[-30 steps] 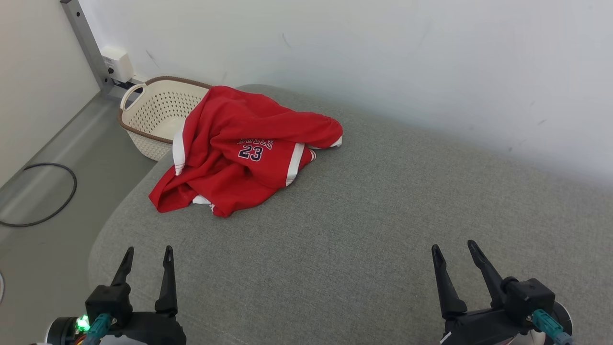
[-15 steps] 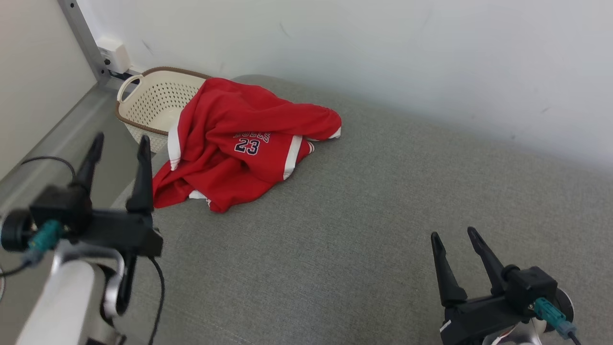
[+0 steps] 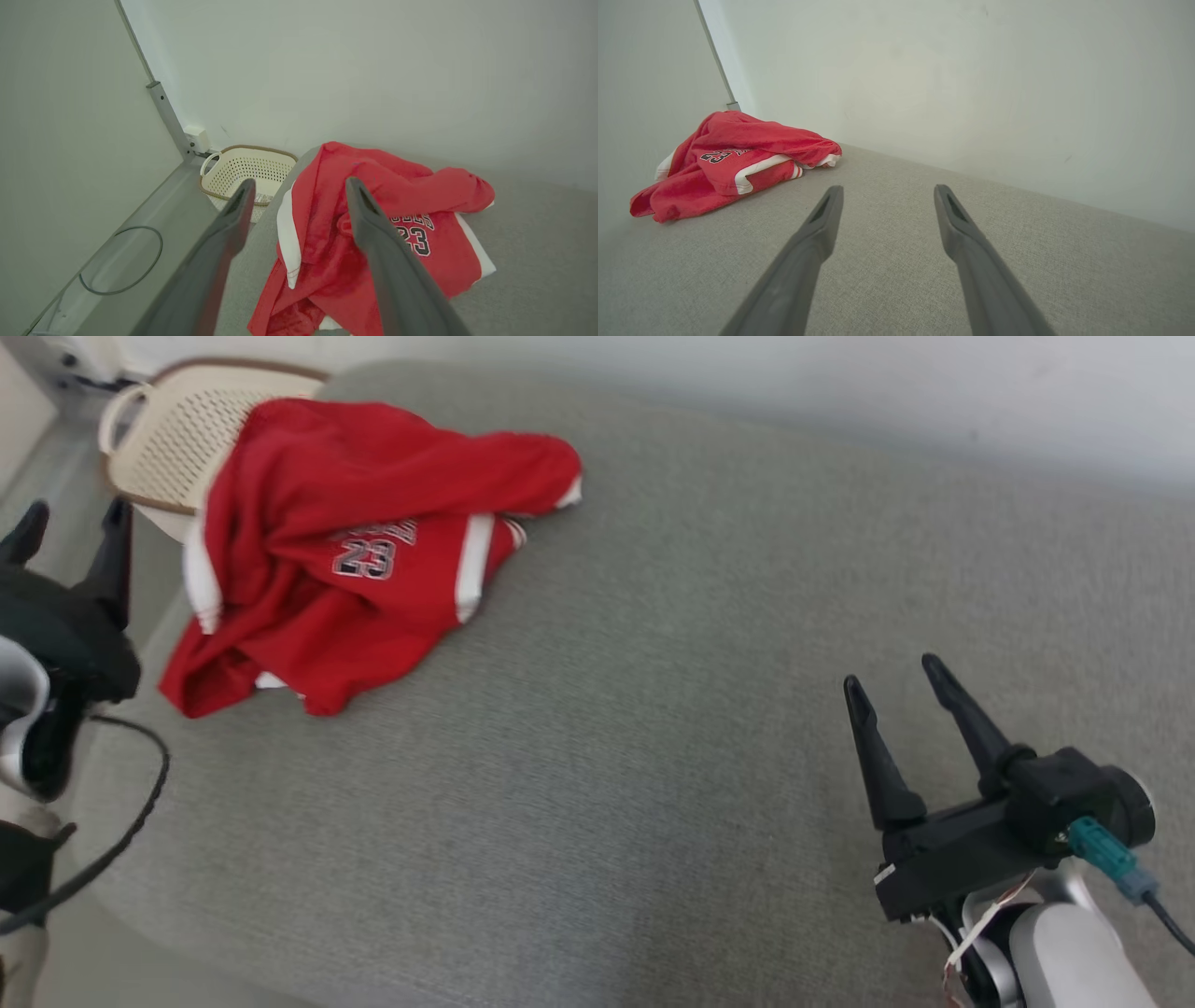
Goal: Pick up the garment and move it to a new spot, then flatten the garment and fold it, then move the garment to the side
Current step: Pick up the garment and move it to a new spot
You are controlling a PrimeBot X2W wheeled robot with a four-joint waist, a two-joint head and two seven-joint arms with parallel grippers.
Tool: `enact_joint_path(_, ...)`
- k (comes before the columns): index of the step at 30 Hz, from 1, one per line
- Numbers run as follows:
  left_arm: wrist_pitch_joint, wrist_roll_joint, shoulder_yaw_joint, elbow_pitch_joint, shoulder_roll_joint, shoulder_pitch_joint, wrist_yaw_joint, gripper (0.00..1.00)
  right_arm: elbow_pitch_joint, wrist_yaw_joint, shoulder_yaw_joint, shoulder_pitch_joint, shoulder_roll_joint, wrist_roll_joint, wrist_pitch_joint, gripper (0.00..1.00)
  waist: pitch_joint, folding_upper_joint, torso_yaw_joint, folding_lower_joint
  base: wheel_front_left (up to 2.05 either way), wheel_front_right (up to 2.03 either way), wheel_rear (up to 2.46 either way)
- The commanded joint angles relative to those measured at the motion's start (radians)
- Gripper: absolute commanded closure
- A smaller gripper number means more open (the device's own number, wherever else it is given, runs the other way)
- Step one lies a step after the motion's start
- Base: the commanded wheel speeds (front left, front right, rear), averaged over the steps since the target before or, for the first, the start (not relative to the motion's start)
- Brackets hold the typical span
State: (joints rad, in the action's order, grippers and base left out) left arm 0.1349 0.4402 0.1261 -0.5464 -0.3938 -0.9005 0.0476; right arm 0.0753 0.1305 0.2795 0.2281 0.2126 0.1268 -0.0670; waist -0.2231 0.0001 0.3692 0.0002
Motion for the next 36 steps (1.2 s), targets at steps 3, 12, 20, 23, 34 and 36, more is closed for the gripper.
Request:
enact_joint_path(3, 0.018, 0.018, 0.004, -0.115, -0.018, -0.047, 0.033, 0.0, 0.013, 0.0, 0.005, 0.036, 0.021, -0.004, 0.008, 0.0, -0.162, -0.0001, -0.127, -0.0002, 0.0, 0.0, 0.0)
enact_joint_path(12, 0.028, 0.074, 0.003, -0.368, -0.077, -0.132, 0.071, 0.0, 0.055, 0.0, 0.011, 0.084, 0.045, -0.009, 0.027, 0.0, -0.29, -0.0001, -0.204, -0.0002, 0.0, 0.0, 0.0)
enact_joint_path(20, -0.043, 0.067, -0.013, -0.476, -0.14, -0.179, 0.049, 0.12, 0.082, 0.0, -0.008, 0.086, 0.053, -0.015, 0.033, 0.0, -0.35, -0.0001, -0.242, -0.0002, 0.0, 0.0, 0.0)
enact_joint_path(23, -0.089, 0.058, -0.008, -0.499, -0.146, -0.189, 0.04, 1.0, 0.085, 0.0, -0.012, 0.084, 0.053, -0.017, 0.033, 0.0, -0.351, -0.0001, -0.243, -0.0002, 0.0, 0.0, 0.0)
enact_joint_path(34, -0.34, -0.044, 0.052, -0.471, -0.169, -0.264, -0.025, 1.0, 0.06, 0.0, -0.012, 0.053, 0.031, -0.007, 0.021, 0.0, -0.262, -0.0001, -0.212, -0.0002, 0.0, 0.0, 0.0)
enact_joint_path(36, -0.362, -0.044, 0.053, -0.451, -0.163, -0.276, -0.034, 1.0, 0.051, 0.0, -0.011, 0.048, 0.024, -0.002, 0.015, 0.0, -0.235, -0.0001, -0.207, -0.0002, 0.0, 0.0, 0.0)
